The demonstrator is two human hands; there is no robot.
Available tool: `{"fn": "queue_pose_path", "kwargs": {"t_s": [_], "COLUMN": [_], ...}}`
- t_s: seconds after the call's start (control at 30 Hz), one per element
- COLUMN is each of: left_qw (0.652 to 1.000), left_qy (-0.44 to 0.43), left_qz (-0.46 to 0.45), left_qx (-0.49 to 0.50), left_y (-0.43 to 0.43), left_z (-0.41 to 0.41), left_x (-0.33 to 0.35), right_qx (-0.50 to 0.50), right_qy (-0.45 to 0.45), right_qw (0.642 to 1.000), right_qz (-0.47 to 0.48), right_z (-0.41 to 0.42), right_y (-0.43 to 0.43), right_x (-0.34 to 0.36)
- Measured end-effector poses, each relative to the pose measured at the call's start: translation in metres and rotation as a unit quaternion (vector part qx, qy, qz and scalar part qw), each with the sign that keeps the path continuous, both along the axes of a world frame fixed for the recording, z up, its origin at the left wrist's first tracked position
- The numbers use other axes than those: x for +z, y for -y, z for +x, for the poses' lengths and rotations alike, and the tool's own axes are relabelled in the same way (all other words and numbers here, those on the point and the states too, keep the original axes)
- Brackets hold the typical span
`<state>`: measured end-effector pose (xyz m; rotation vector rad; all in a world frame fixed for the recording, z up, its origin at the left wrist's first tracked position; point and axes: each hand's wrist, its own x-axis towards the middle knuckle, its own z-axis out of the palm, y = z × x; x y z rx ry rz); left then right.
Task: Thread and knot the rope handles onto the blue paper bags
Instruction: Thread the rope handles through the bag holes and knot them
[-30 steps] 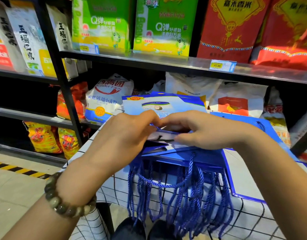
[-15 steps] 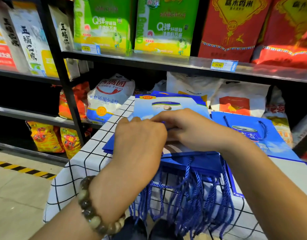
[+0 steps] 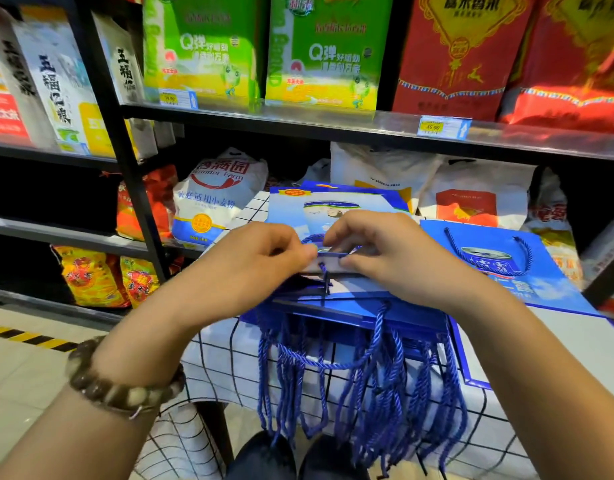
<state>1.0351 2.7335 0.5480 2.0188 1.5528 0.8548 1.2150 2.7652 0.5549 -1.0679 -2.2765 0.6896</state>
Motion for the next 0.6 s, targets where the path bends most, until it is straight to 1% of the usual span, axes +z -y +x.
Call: {"fn": "queue_pose_path", "kwargs": {"t_s": [0.07,0.13,0.33,0.4,0.47,0.6], "left_qw": [0.999,0.997,0.994,0.994,0.995,0.986], "left_qy": [0.046,0.073,0.091,0.097,0.094,0.146], "left_qz": [-0.008,-0.019,-0.053,-0.039,-0.001,0.033], "left_qx": [0.014,0.013,-0.014,0.0,0.041,0.075], "left_y": [-0.009,-0.019,-0.035,-0.039,-0.044,-0.051], "left_z": [0.004,0.011,0.024,0.026,0.025,0.024], "left_x": [-0.002,-0.004,-0.005,-0.007,-0.008,-0.013], "right_qx": [-0.004,-0.011,-0.018,-0.022,-0.025,-0.028], "right_qy": [-0.005,-0.01,-0.047,-0.049,-0.043,-0.021], "right_qw": [1.0,1.0,0.999,0.999,0.999,0.999], "right_qz": [-0.005,-0.004,-0.021,-0.012,-0.003,0.006], "right_z": [0.001,0.003,0.006,0.007,0.007,0.008], "right_y": [0.001,0.003,0.008,0.009,0.01,0.01], "right_x": [-0.002,-0.003,-0.007,-0.008,-0.009,-0.011]}}
